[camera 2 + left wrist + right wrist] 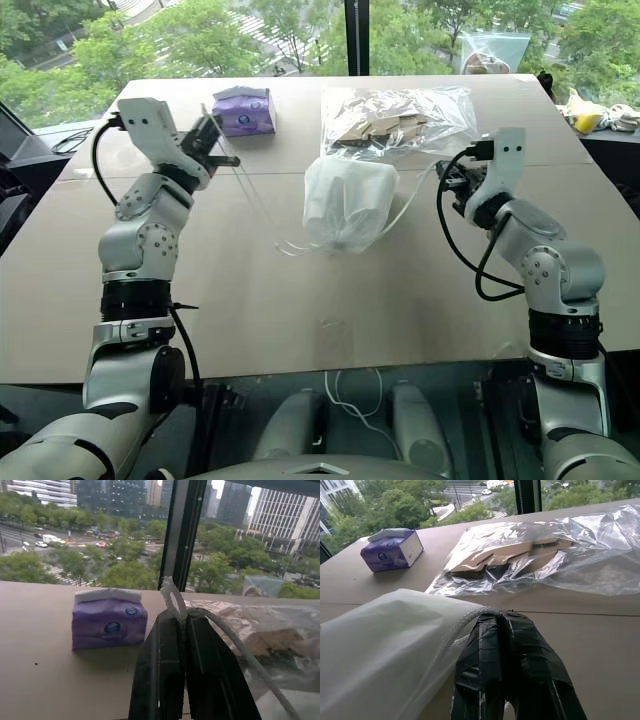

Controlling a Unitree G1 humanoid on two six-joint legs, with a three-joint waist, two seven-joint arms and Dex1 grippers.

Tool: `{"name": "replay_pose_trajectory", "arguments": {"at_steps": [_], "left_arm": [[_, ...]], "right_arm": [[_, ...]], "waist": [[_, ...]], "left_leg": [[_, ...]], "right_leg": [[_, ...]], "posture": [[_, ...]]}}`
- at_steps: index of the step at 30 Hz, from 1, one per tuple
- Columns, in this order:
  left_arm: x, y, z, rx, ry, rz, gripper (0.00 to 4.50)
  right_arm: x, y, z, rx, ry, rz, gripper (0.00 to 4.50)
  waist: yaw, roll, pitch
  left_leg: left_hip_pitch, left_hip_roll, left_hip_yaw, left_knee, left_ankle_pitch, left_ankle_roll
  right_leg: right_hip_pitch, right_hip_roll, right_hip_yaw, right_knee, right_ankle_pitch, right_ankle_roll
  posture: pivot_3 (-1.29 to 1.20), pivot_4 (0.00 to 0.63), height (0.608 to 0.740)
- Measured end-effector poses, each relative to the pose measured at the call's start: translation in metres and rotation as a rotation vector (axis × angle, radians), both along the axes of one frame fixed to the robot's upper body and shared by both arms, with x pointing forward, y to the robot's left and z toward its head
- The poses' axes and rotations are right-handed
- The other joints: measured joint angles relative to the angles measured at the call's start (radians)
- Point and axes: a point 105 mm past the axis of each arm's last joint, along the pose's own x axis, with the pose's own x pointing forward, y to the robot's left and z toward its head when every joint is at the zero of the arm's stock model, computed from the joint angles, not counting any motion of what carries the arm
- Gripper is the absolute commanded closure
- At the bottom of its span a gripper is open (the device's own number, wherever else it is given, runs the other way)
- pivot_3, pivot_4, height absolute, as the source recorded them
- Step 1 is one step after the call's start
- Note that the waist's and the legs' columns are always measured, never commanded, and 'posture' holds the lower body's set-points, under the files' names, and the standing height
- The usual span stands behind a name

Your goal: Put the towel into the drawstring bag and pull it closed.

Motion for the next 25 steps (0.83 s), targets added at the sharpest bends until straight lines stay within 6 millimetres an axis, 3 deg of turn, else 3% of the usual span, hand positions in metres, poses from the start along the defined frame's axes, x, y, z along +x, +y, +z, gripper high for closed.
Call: {"name": "replay_pose_trajectory", "arguments": {"at_steps": [3,7,10,14,19,25], "left_arm": [[0.002,-0.014,-0.014,0.034,0.088,-0.085,2.79],[-0.001,-0.018,-0.04,0.152,0.211,-0.134,1.13],[-0.012,-0.006,-0.066,0.22,0.305,-0.171,1.13],[-0.032,-0.01,-0.088,0.29,0.357,-0.31,1.13],[-0.067,-0.001,-0.126,0.362,0.472,-0.446,1.13],[-0.083,-0.001,-0.122,0.401,0.454,-0.511,1.13]], "right_arm": [[-0.004,0.011,-0.005,-0.031,0.005,0.072,2.21],[-0.017,0.002,-0.034,-0.145,0.084,0.097,2.02],[-0.038,-0.019,-0.063,-0.231,0.184,0.135,2.02],[-0.055,-0.028,-0.073,-0.304,0.176,0.196,2.02],[-0.073,-0.07,-0.093,-0.46,0.201,0.177,2.02],[-0.089,-0.077,-0.095,-0.429,0.159,0.287,2.02]], "waist": [[0.001,0.0,0.0],[0.003,0.0,0.0],[0.003,0.0,0.0],[0.0,0.0,0.0],[0.004,0.0,0.0],[0.003,0.0,0.0]], "left_leg": [[-0.002,0.0,0.0,-0.003,0.0,0.0],[-0.004,-0.001,0.0,-0.009,0.0,0.0],[-0.004,-0.001,0.001,-0.014,0.0,0.0],[-0.004,-0.001,0.001,-0.015,0.0,0.0],[-0.003,0.0,0.001,-0.015,0.0,0.0],[-0.001,0.0,0.002,-0.014,0.0,0.0]], "right_leg": [[-0.003,0.0,0.0,-0.001,0.002,-0.003],[-0.004,-0.001,0.0,-0.006,0.001,-0.004],[-0.005,-0.002,0.0,-0.012,0.001,-0.003],[-0.005,-0.002,0.0,-0.013,0.0,-0.002],[-0.004,-0.002,0.0,-0.013,-0.003,-0.003],[-0.003,-0.002,0.001,-0.013,-0.003,-0.003]], "posture": [[0.0,0.15,0.74],[0.0,0.15,0.74],[0.0,0.15,0.74],[0.0,0.15,0.74],[0.0,0.15,0.74],[0.0,0.15,0.74]]}}
